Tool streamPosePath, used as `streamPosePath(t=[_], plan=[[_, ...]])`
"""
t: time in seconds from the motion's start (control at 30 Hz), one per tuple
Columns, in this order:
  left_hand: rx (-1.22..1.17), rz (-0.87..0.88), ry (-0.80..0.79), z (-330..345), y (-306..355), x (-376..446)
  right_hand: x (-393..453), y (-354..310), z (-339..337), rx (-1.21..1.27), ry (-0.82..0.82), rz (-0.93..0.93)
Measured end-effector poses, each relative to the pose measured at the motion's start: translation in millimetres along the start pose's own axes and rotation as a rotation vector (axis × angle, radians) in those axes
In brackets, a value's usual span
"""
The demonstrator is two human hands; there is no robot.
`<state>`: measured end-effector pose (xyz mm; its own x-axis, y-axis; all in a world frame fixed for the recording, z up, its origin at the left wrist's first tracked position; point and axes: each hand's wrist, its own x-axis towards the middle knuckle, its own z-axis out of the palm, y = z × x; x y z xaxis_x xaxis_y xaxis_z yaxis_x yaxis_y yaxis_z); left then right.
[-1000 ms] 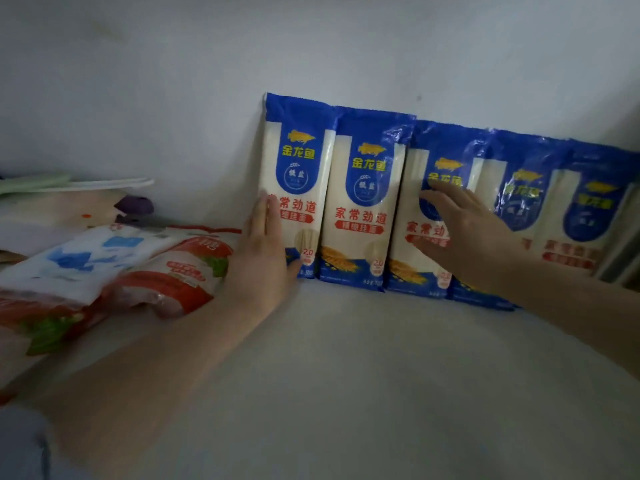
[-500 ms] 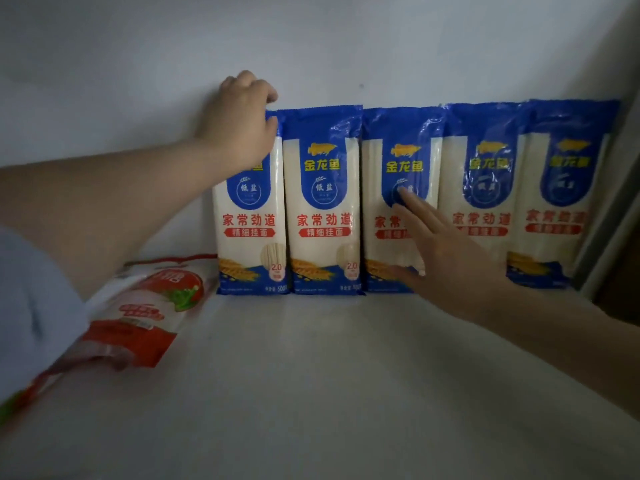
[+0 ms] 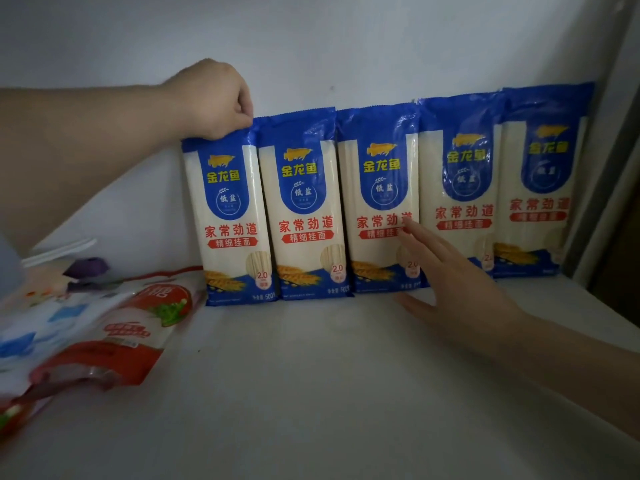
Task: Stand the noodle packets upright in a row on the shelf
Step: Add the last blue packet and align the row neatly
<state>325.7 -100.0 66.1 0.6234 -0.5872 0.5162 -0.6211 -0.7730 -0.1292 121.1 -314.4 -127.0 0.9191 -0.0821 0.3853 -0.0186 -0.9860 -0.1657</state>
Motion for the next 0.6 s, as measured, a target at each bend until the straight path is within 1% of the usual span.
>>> streamPosePath(t=[0.13,0.23,0.3,0.37,0.47,0.5,0.53,0.6], plan=[[0.180,0.055,0.123,6.2,-1.2,-2.3,-2.5,-1.3,-3.0,0.001,-0.024,0.017],[0.238,0.026,0.205,17.8,-0.9,-5.2,-1.0,-2.0,-1.9,0.012,-0.022,0.020],[0.183,0.006,0.259,22.3,0.6,-7.5,0.2,-2.7,-0.4,0.016,-0.015,0.015],[0.075,-0.005,0.344,22.6,0.6,-15.5,2.0,-4.9,0.4,0.019,-0.005,0.003],[-0.115,-0.027,0.422,31.5,3.7,-51.2,7.4,-10.6,-0.7,0.023,0.000,-0.023],[-0.192,-0.098,0.420,40.0,6.5,-69.1,9.8,-12.2,-0.6,0.018,0.008,-0.032],[-0.292,-0.223,0.397,49.5,10.3,-87.2,12.0,-13.6,-0.1,0.015,0.019,-0.038],[-0.510,-0.557,0.289,77.1,14.8,-122.2,17.8,-16.9,-0.1,0.028,0.057,-0.045]])
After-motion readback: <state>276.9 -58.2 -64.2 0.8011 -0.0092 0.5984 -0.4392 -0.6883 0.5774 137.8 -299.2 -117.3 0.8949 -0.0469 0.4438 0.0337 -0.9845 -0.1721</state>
